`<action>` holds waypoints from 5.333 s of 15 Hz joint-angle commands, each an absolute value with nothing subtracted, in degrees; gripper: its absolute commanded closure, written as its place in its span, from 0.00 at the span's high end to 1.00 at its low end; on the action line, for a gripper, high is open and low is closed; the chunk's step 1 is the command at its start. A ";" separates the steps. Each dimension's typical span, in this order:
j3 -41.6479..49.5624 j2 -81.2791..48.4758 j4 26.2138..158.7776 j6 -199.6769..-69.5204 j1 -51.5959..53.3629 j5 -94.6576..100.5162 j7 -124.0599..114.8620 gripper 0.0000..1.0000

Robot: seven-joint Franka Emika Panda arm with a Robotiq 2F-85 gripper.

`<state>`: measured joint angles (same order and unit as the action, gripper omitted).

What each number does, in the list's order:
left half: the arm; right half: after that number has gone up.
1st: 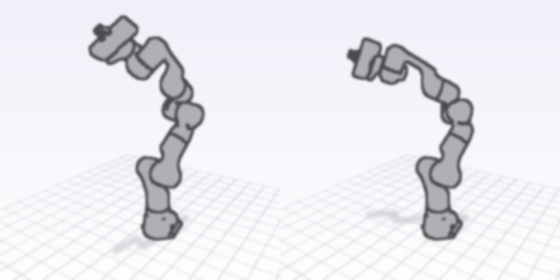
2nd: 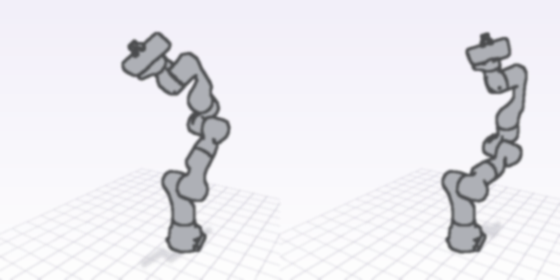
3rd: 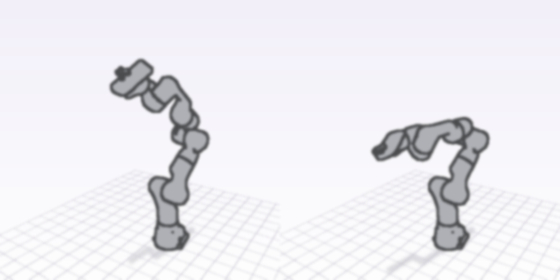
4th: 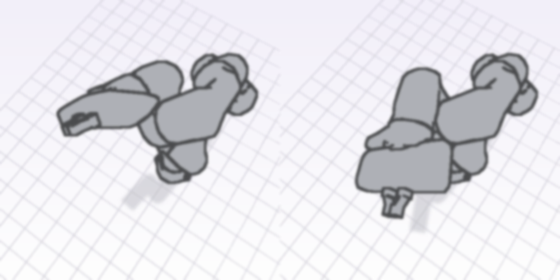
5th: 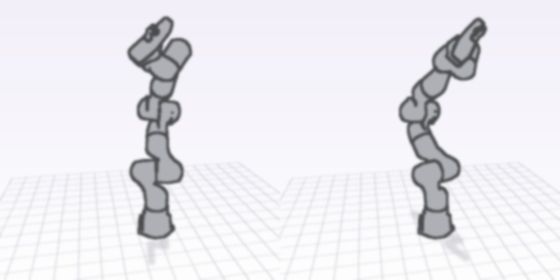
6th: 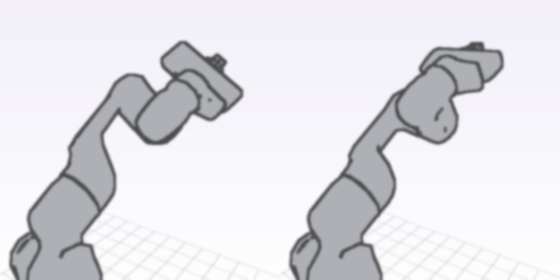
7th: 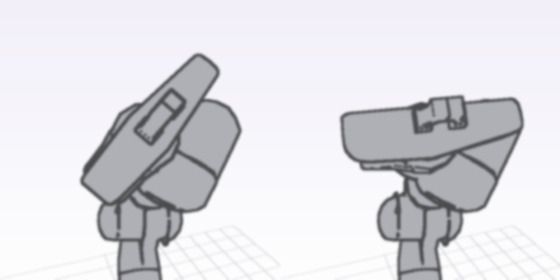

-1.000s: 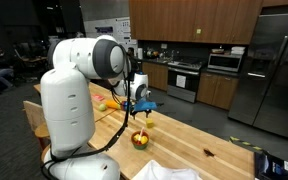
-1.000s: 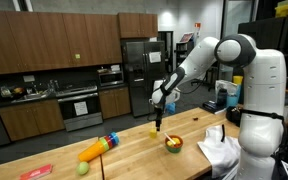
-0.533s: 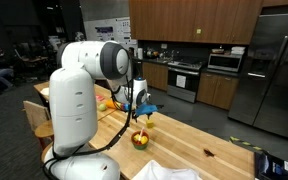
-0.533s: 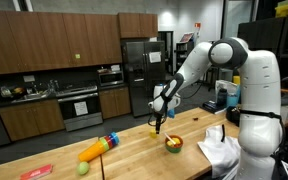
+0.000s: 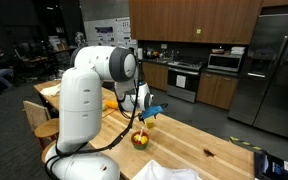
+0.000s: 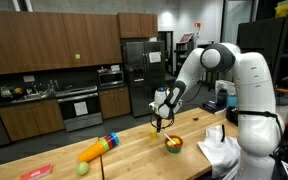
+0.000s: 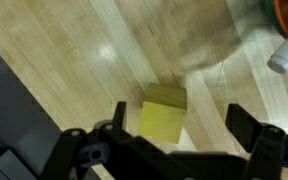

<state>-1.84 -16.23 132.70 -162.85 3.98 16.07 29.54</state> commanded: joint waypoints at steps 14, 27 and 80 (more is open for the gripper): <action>-6.38 -26.27 124.10 -164.16 1.21 16.02 28.23 1.00; -5.83 -28.43 123.17 -164.06 0.95 16.64 28.32 0.75; 21.01 16.75 161.60 -172.92 -9.15 -28.37 26.13 0.29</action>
